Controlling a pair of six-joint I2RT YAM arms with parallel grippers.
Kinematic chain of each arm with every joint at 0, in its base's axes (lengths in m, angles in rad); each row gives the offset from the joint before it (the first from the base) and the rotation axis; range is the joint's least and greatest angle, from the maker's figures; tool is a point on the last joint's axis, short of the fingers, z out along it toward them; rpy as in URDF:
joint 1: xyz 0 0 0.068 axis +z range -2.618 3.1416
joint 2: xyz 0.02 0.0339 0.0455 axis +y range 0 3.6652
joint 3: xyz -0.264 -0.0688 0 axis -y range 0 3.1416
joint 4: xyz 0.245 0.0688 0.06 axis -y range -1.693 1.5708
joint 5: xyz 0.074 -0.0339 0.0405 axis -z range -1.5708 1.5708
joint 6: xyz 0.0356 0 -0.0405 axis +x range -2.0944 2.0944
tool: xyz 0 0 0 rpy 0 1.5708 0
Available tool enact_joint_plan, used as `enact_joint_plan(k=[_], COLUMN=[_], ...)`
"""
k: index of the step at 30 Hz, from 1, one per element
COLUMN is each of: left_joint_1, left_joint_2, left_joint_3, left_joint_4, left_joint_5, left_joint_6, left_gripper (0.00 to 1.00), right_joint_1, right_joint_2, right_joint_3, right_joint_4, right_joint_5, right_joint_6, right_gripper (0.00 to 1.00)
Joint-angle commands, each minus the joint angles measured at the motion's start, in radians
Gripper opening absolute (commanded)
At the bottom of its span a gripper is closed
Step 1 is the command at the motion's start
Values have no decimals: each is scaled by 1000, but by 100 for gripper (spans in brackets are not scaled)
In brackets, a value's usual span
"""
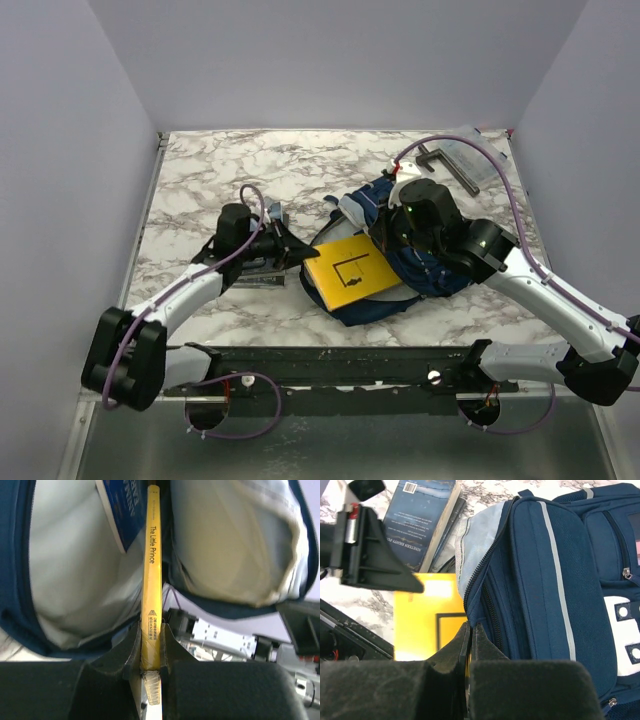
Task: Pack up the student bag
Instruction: Place the book in the student bag.
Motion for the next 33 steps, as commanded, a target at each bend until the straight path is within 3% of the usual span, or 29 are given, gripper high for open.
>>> enact_joint_plan(k=[1, 5, 9, 15, 23, 29, 33], left_joint_1=[-97, -212, -256, -297, -330, -327, -323], left_joint_2=[147, 337, 479, 681, 768, 836, 863], left_joint_3=[139, 274, 331, 448, 473, 508, 529], left_joint_4=[183, 215, 298, 427, 483, 485, 419], left_joint_5=[-178, -249, -397, -412, -573, -597, -530], left_joint_6=[-131, -185, -202, -226, -205, -178, -197], left_gripper=[0, 0, 0, 0, 0, 0, 21], right_joint_1=[3, 3, 3, 2, 3, 3, 4], right_joint_2=[-19, -6, -9, -7, -4, -1, -10], right_joint_3=[62, 72, 86, 105, 98, 102, 101], right_joint_4=[114, 100, 98, 70, 71, 68, 59], right_joint_5=[-36, -34, -34, -33, -34, -42, -30], right_joint_6=[35, 30, 36, 35, 40, 42, 40], right_gripper=[1, 1, 0, 0, 1, 1, 1])
